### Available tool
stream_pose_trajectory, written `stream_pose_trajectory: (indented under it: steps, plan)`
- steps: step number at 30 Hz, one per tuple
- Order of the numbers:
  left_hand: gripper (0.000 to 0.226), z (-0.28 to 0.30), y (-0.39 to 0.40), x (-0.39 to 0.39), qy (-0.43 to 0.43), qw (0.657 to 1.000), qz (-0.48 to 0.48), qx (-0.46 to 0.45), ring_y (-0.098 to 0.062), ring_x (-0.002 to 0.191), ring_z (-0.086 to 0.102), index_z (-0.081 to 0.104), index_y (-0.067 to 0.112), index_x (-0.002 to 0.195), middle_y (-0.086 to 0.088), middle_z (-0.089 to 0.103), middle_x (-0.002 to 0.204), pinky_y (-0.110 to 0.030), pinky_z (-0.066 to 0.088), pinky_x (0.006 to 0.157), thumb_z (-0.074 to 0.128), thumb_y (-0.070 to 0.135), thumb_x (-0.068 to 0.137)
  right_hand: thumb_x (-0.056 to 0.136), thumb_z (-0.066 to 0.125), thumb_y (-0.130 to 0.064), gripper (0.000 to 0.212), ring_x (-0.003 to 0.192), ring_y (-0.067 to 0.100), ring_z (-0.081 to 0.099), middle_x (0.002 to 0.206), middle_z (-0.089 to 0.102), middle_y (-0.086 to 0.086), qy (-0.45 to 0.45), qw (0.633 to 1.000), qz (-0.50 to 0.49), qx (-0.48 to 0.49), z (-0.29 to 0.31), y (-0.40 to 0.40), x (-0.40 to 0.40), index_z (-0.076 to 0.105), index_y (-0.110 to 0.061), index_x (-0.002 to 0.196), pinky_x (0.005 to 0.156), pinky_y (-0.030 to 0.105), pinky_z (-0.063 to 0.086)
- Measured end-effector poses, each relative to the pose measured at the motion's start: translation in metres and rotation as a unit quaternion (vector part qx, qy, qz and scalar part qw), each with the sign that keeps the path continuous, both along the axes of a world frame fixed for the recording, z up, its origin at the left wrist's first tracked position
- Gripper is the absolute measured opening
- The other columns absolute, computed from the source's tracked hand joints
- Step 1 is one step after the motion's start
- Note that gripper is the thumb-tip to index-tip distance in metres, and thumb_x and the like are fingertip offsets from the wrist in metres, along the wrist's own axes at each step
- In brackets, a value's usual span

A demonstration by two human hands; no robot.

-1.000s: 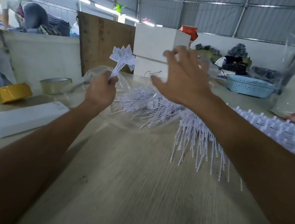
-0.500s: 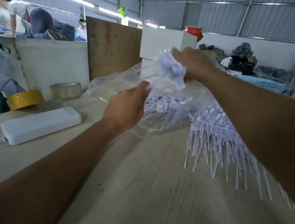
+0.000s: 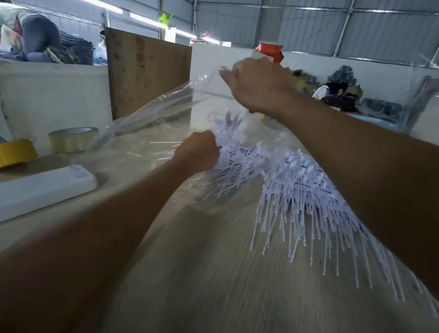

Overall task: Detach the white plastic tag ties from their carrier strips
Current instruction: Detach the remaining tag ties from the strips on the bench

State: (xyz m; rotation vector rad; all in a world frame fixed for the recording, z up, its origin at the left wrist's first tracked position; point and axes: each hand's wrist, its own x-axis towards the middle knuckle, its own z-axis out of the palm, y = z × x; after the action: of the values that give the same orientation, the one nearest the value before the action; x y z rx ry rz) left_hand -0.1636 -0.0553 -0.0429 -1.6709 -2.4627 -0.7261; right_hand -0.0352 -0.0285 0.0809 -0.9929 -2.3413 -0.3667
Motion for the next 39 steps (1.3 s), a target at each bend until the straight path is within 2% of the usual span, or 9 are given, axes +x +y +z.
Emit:
stream_pose_trajectory:
  steps: [7,12,15,17,20,23,27,33,39]
  plan:
    - [0.033,0.016,0.057,0.036,-0.086,0.993,-0.044,-0.068,-0.038,0.116,0.06,0.059,-0.003,0.124,-0.022,0.061,0.128,-0.036,0.045,0.081,0.042,0.009,0.099,0.102,0.047,-0.027,0.025,0.105,0.026,0.063,0.12,0.065,0.005,0.021,0.997,0.073,-0.022,0.006,-0.01,0.012,0.064,-0.02,0.119,0.081,0.036,0.048]
    - [0.028,0.014,0.055,0.032,-0.112,0.992,-0.06,-0.001,-0.033,0.071,0.067,0.056,-0.004,0.109,-0.025,0.066,0.109,-0.034,0.056,0.063,0.048,0.019,0.095,0.101,0.057,-0.021,0.027,0.095,0.009,0.066,0.114,0.066,-0.002,0.102,0.965,0.21,-0.122,-0.006,-0.035,0.039,0.063,-0.021,0.127,0.085,0.022,0.052]
    - [0.045,0.011,0.038,0.021,-0.013,0.998,-0.051,0.023,-0.037,0.116,0.06,0.056,0.001,0.131,-0.022,0.058,0.133,-0.041,0.048,0.1,0.047,0.033,0.101,0.1,0.059,-0.026,0.034,0.113,0.008,0.061,0.128,0.061,-0.004,0.154,0.944,0.243,-0.161,-0.028,-0.05,0.073,0.057,-0.026,0.135,0.098,0.024,0.05]
    - [0.037,0.006,0.015,0.015,0.062,0.994,-0.056,0.065,-0.034,0.125,0.053,0.06,0.011,0.132,-0.016,0.057,0.135,-0.042,0.043,0.104,0.047,0.027,0.101,0.101,0.059,-0.025,0.036,0.118,0.005,0.058,0.131,0.061,-0.006,0.172,0.941,0.225,-0.184,-0.047,-0.055,0.106,0.056,-0.026,0.137,0.104,0.029,0.048]
    - [0.027,-0.001,-0.033,0.017,0.136,0.982,-0.057,0.118,-0.034,0.107,0.062,0.07,0.019,0.107,-0.008,0.067,0.117,-0.045,0.051,0.092,0.053,0.008,0.09,0.101,0.058,-0.024,0.03,0.113,0.009,0.06,0.128,0.061,-0.007,0.133,0.965,0.141,-0.176,-0.078,-0.057,0.166,0.062,-0.022,0.131,0.101,0.034,0.049]
    - [0.019,-0.003,-0.085,0.038,0.235,0.932,-0.131,0.241,-0.035,0.07,0.063,0.065,0.008,0.072,-0.01,0.066,0.077,-0.043,0.053,0.055,0.054,-0.007,0.071,0.098,0.062,-0.019,0.025,0.107,0.016,0.061,0.122,0.061,-0.003,0.129,0.976,0.061,-0.166,-0.1,-0.056,0.228,0.067,-0.019,0.122,0.096,0.035,0.049]
    - [0.023,0.01,-0.117,0.082,0.286,0.853,-0.274,0.34,-0.03,0.061,0.061,0.065,0.007,0.069,-0.008,0.063,0.07,-0.037,0.045,0.04,0.049,-0.01,0.068,0.096,0.064,-0.015,0.019,0.095,0.023,0.064,0.11,0.068,0.006,0.117,0.983,-0.06,-0.127,-0.117,-0.055,0.293,0.071,-0.018,0.113,0.086,0.039,0.052]
    - [0.037,0.022,-0.083,0.156,0.166,0.884,-0.354,0.255,-0.028,0.12,0.055,0.059,0.007,0.129,-0.01,0.059,0.13,-0.046,0.054,0.09,0.047,0.0,0.096,0.096,0.059,-0.018,0.024,0.098,0.036,0.065,0.107,0.07,0.018,0.028,0.989,-0.117,-0.091,-0.137,-0.063,0.344,0.072,-0.005,0.112,0.089,0.044,0.049]
    - [0.047,-0.055,-0.064,0.171,0.114,0.924,-0.363,0.043,-0.024,0.149,0.029,0.041,0.006,0.15,-0.013,0.034,0.159,-0.016,0.007,0.118,0.039,0.027,0.108,0.098,0.057,-0.008,0.02,0.1,0.032,0.066,0.105,0.073,0.018,-0.03,0.994,-0.067,-0.078,-0.162,-0.068,0.354,0.074,0.002,0.105,0.092,0.041,0.048]
